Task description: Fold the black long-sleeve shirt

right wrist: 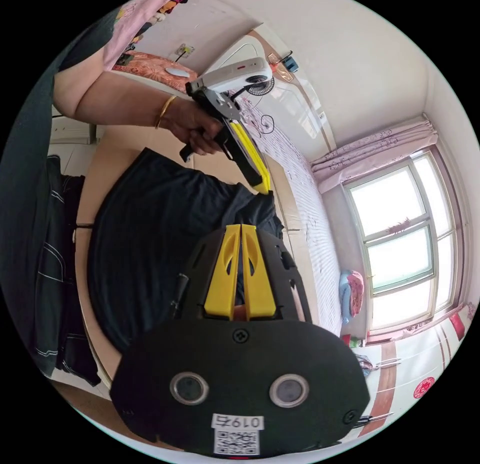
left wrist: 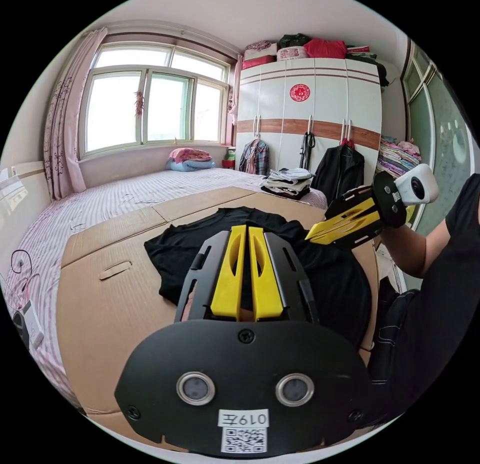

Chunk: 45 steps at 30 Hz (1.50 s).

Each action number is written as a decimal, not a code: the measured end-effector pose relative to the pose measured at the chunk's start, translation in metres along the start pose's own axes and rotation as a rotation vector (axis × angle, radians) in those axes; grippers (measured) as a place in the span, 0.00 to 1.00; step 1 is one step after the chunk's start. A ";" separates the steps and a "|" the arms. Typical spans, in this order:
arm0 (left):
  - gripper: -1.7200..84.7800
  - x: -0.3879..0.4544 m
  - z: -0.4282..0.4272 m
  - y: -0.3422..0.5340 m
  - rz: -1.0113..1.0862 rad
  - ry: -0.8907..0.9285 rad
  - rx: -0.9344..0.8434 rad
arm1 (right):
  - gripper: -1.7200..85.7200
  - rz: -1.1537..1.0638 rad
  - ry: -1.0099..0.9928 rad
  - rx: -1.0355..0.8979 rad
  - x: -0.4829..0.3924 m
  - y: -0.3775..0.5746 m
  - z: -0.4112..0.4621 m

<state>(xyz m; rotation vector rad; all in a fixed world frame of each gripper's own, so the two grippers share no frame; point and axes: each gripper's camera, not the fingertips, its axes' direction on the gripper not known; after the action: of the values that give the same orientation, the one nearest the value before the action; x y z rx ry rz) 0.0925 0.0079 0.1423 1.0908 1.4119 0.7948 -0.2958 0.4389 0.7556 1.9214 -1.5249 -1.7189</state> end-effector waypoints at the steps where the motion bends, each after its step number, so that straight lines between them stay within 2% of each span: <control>1: 0.03 -0.007 -0.007 0.007 0.001 -0.002 -0.003 | 0.01 -0.012 -0.008 0.002 -0.003 -0.006 0.004; 6: 0.03 -0.029 -0.031 0.029 0.055 -0.012 -0.028 | 0.01 -0.077 -0.082 0.010 -0.013 -0.030 0.018; 15: 0.03 -0.082 -0.054 0.062 0.026 0.037 -0.142 | 0.01 -0.357 0.110 -0.127 -0.070 -0.069 0.072; 18: 0.04 -0.102 -0.063 0.065 -0.021 0.042 -0.168 | 0.01 -0.449 0.198 -0.101 -0.089 -0.068 0.082; 21: 0.04 -0.120 -0.074 0.065 -0.064 0.029 -0.181 | 0.01 -0.417 0.146 -0.049 -0.084 -0.066 0.083; 24: 0.04 -0.132 -0.080 0.060 -0.088 0.032 -0.203 | 0.01 -0.334 0.083 0.002 -0.067 -0.060 0.083; 27: 0.05 -0.133 -0.075 0.048 -0.050 0.044 -0.261 | 0.01 -0.111 -0.032 0.001 -0.035 -0.047 0.089; 29: 0.06 -0.125 -0.069 0.035 0.077 0.063 -0.290 | 0.01 0.216 -0.177 -0.063 0.006 -0.026 0.106; 30: 0.07 -0.123 -0.067 0.032 0.114 0.067 -0.303 | 0.02 0.311 -0.228 -0.065 0.017 -0.018 0.110; 32: 0.08 -0.122 -0.056 0.025 0.235 0.111 -0.351 | 0.06 0.639 -0.516 0.014 0.057 0.022 0.123; 34: 0.09 -0.132 -0.049 0.021 0.261 0.166 -0.377 | 0.08 0.788 -0.705 0.078 0.075 0.053 0.136; 36: 0.09 -0.149 -0.040 0.018 0.240 0.222 -0.418 | 0.07 0.947 -0.723 0.102 0.084 0.079 0.147; 38: 0.09 -0.168 -0.032 0.014 0.222 0.275 -0.451 | 0.06 1.054 -0.645 0.047 0.089 0.098 0.158; 45: 0.08 -0.185 -0.014 0.011 0.251 0.345 -0.572 | 0.09 1.094 -0.655 -0.013 0.093 0.111 0.181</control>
<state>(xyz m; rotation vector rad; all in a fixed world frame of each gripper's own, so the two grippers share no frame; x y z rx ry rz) 0.0701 -0.1586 0.2211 0.7059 1.2145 1.5172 -0.5206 0.4065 0.7082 0.2218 -2.1072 -1.7369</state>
